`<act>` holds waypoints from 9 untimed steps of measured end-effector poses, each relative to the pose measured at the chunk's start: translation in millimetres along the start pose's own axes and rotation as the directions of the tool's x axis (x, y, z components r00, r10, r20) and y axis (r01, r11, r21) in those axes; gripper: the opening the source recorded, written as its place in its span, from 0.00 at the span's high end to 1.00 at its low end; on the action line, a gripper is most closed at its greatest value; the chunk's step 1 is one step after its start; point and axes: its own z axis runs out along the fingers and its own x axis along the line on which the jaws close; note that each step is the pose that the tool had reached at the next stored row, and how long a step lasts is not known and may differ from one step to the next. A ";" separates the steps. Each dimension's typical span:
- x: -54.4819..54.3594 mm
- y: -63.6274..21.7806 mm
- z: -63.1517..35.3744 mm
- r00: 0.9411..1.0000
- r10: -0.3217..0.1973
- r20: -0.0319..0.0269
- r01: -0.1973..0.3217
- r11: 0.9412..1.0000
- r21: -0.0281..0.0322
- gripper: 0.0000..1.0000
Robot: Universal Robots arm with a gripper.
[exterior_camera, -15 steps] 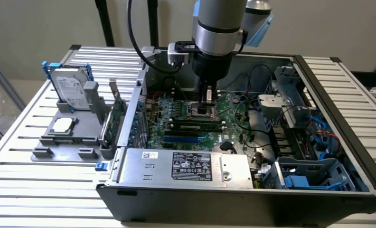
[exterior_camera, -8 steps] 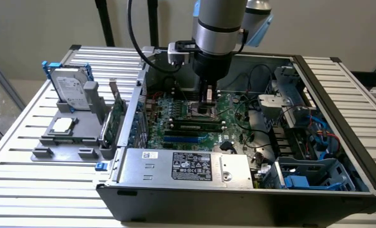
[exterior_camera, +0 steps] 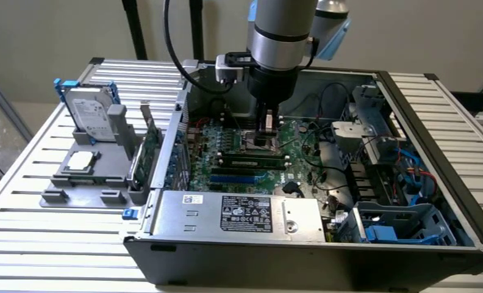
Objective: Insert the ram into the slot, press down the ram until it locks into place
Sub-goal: 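Press down the ram until it locks into place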
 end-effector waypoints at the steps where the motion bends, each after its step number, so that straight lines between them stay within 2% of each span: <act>1: 0.0 0.0 0.0 1.000 0.000 0.000 0.000 1.000 0.000 0.89; 5: 0.0 0.0 0.0 1.000 0.009 0.000 -0.009 1.000 0.000 0.89; 9: 0.0 0.0 0.0 0.997 0.071 0.002 -0.071 0.997 0.000 0.89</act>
